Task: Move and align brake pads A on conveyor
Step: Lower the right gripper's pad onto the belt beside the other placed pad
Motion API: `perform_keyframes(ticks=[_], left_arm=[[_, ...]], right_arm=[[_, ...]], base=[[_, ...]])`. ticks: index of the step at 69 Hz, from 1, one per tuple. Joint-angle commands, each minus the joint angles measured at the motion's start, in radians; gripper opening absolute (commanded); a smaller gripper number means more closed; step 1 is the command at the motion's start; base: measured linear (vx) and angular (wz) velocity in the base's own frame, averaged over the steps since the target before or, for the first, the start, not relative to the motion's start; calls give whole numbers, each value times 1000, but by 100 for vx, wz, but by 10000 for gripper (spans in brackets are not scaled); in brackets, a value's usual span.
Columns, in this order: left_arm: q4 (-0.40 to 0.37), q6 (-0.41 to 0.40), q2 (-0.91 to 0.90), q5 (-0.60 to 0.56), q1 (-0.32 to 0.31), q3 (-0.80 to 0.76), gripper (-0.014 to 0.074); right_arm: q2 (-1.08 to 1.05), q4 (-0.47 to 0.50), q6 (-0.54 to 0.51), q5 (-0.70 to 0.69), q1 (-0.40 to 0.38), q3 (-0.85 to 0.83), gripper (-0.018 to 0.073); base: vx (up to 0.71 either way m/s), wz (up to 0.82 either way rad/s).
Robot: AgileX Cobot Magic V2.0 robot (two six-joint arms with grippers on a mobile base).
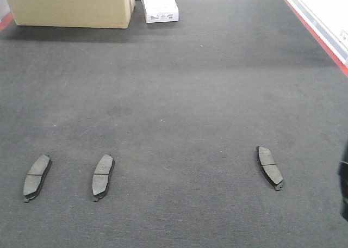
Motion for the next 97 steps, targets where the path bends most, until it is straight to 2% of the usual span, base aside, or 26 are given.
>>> perform_keyframes(ticks=[1, 20, 39, 46, 57, 73, 80, 85, 97], left_arm=[[-1, 1, 13, -67, -5, -22, 452], [-1, 1, 13, -67, -5, -22, 452], [-1, 1, 13, -67, -5, -22, 452], [-1, 1, 13, -67, -5, -22, 452], [-1, 1, 13, -67, -5, -22, 452], [-1, 1, 13, -67, -5, -22, 452], [-1, 1, 13, -67, -5, -22, 452], [-1, 1, 13, -67, -5, -22, 452], [-1, 1, 13, -67, -5, -22, 452]], right_arm=[[132, 7, 1, -25, -4, -102, 7], [570, -1, 50, 102, -4, -275, 15], [869, 12, 77, 145, 7, -409, 41], [948, 5, 92, 150, 68, -451, 46], [1078, 7, 223, 144, 190, -542, 50], [1226, 14, 313, 215, 287, -703, 78], [1279, 27, 313, 229, 314, -767, 113], [1317, 75, 311, 247, 314, -801, 161], [1388, 99, 311, 282, 312, -827, 342]], base=[[0, 0], [0, 0], [0, 0], [0, 0], [0, 0], [0, 0], [0, 0], [0, 0], [0, 0]])
